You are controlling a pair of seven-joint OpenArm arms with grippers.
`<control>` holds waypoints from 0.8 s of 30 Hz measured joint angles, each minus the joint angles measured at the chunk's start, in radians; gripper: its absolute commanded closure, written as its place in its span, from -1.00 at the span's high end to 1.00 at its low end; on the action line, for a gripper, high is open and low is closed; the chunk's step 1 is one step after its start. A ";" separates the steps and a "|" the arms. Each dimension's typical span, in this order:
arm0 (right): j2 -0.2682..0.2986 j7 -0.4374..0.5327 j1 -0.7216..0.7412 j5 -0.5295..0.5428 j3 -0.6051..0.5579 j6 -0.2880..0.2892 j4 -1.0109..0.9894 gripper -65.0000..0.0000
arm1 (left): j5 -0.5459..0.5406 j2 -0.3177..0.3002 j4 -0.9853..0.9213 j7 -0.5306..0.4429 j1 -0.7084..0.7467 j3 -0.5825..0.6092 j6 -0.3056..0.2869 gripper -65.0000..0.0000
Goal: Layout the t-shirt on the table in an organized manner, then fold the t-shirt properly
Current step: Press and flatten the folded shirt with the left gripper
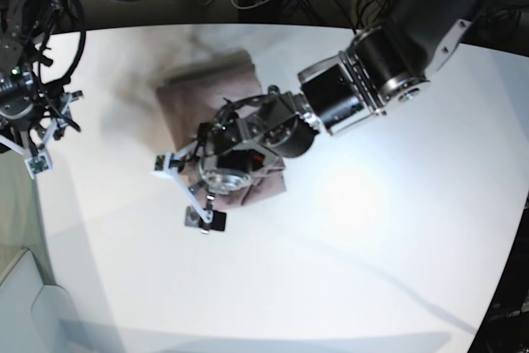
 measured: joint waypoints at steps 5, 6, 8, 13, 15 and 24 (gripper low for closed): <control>0.000 0.000 0.000 0.000 -0.004 0.000 0.000 0.09 | 0.002 -0.006 0.061 0.003 -0.003 -0.129 0.001 0.92; -0.003 0.000 0.000 0.000 -0.004 0.000 0.000 0.09 | 0.001 -0.011 0.074 0.002 -0.007 -0.144 0.001 0.92; -0.013 0.000 0.000 0.000 -0.002 0.000 0.000 0.09 | 0.001 -0.019 0.090 0.002 -0.011 -0.175 0.001 0.92; -0.018 0.000 -0.002 0.000 -0.003 0.000 0.000 0.09 | 0.005 -0.021 0.089 0.008 -0.011 -0.199 0.001 0.92; -0.020 0.000 -0.002 0.000 -0.003 0.000 0.000 0.09 | 0.005 -0.021 0.089 0.008 -0.011 -0.199 0.001 0.92; -0.021 0.000 -0.002 0.000 -0.005 0.000 0.000 0.09 | 0.005 -0.021 0.089 0.015 -0.035 -0.269 0.001 0.92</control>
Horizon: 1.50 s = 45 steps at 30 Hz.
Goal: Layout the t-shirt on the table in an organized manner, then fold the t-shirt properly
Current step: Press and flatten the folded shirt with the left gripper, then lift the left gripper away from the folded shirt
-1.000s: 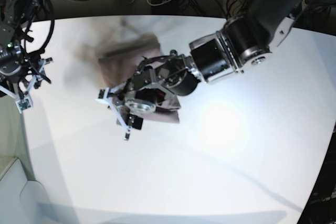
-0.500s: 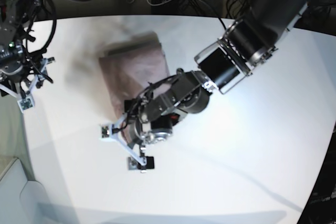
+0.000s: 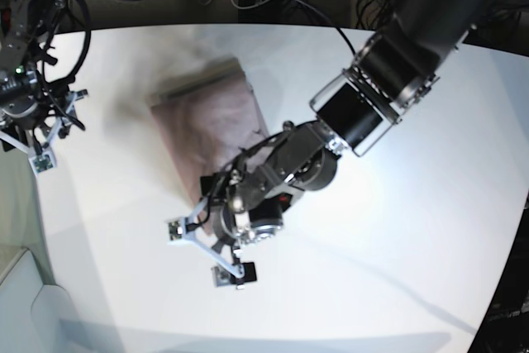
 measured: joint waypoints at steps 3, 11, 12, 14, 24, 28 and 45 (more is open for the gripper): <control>-0.004 0.001 0.000 0.000 0.000 0.000 0.000 0.09 | 0.000 0.001 -0.005 0.001 -0.022 0.003 -0.001 0.92; -0.047 0.000 -0.004 0.000 -0.001 0.000 0.013 0.09 | -0.005 -0.033 -0.007 0.003 -0.020 -0.009 -0.116 0.92; -0.051 0.000 -0.005 0.000 -0.006 0.000 0.016 0.09 | -0.016 -0.042 0.000 0.012 -0.018 -0.036 -0.114 0.92; -0.058 -0.002 0.001 -0.011 -0.029 0.000 0.018 0.09 | -0.012 -0.055 0.005 0.055 -0.010 -0.139 -0.104 0.92; -0.090 0.008 0.068 -0.016 -0.158 -0.001 -0.063 0.09 | -0.004 -0.187 0.286 0.251 0.264 -0.563 -0.105 0.92; -0.115 0.053 0.074 -0.006 -0.162 0.000 -0.128 0.09 | -0.016 -0.253 0.433 0.287 0.378 -0.639 -0.103 0.92; -0.194 0.176 -0.058 -0.015 -0.367 0.000 -0.191 0.09 | -0.006 -0.359 0.656 0.294 0.765 -1.083 -0.104 0.92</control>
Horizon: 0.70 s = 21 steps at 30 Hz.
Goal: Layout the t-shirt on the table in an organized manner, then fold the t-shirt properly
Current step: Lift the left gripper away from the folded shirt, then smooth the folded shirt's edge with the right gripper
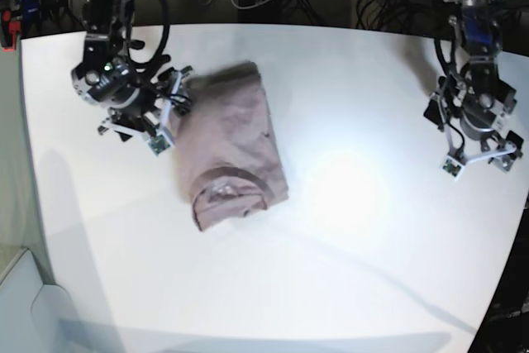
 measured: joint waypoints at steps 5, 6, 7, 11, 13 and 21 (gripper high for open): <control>-0.029 0.001 -0.039 0.004 -0.045 0.000 0.003 0.09 | -0.002 0.000 0.000 -0.002 0.013 -0.010 0.000 0.92; -0.030 0.000 -0.041 0.004 -0.046 0.000 0.006 0.09 | -0.001 0.000 0.000 -0.002 0.019 -0.010 0.000 0.92; -0.030 0.000 -0.042 0.006 -0.045 0.000 0.011 0.09 | -0.004 0.001 0.002 -0.002 0.027 -0.010 0.000 0.92; -0.030 -0.013 -0.047 0.004 -0.009 0.000 0.114 0.09 | -0.005 0.000 0.027 0.002 0.051 -0.011 0.000 0.92; -0.029 -0.016 -0.044 -0.004 0.006 0.000 0.180 0.09 | -0.004 0.000 0.038 0.002 0.048 -0.011 0.000 0.92; -0.060 -0.019 0.088 -0.008 0.003 0.000 0.172 -0.44 | -0.003 0.000 0.083 -0.001 0.096 -0.011 0.000 0.92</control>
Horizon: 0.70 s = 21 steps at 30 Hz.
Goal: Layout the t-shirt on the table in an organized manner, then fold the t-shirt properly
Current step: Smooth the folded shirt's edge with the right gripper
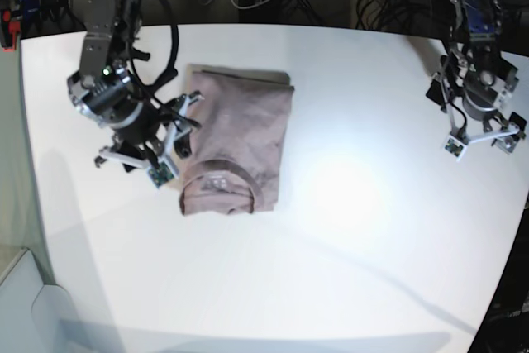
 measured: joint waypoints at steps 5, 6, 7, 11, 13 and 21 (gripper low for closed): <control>-0.032 0.003 0.118 0.003 -0.027 0.000 -0.116 -1.00 | -0.003 0.007 0.063 0.000 0.056 0.002 0.000 0.92; -0.032 0.002 0.134 -0.001 -0.039 0.001 -0.142 -1.00 | 0.000 0.003 0.074 0.001 0.072 0.002 0.000 0.92; -0.035 0.003 0.145 0.004 -0.051 0.001 -0.173 -1.00 | 0.003 0.003 0.078 0.006 0.086 0.000 -0.001 0.92; -0.041 0.010 0.185 0.001 -0.066 0.001 -0.331 -1.00 | -0.011 0.017 0.087 -0.008 0.121 -0.031 -0.001 0.92; -0.037 0.029 0.215 0.002 -0.062 0.001 -0.410 -1.00 | 0.000 0.019 0.088 -0.001 0.135 -0.068 0.000 0.92; 0.025 0.237 0.329 0.033 -0.056 0.001 -0.748 -1.00 | -0.003 0.033 0.090 -0.002 0.158 -0.122 0.000 0.92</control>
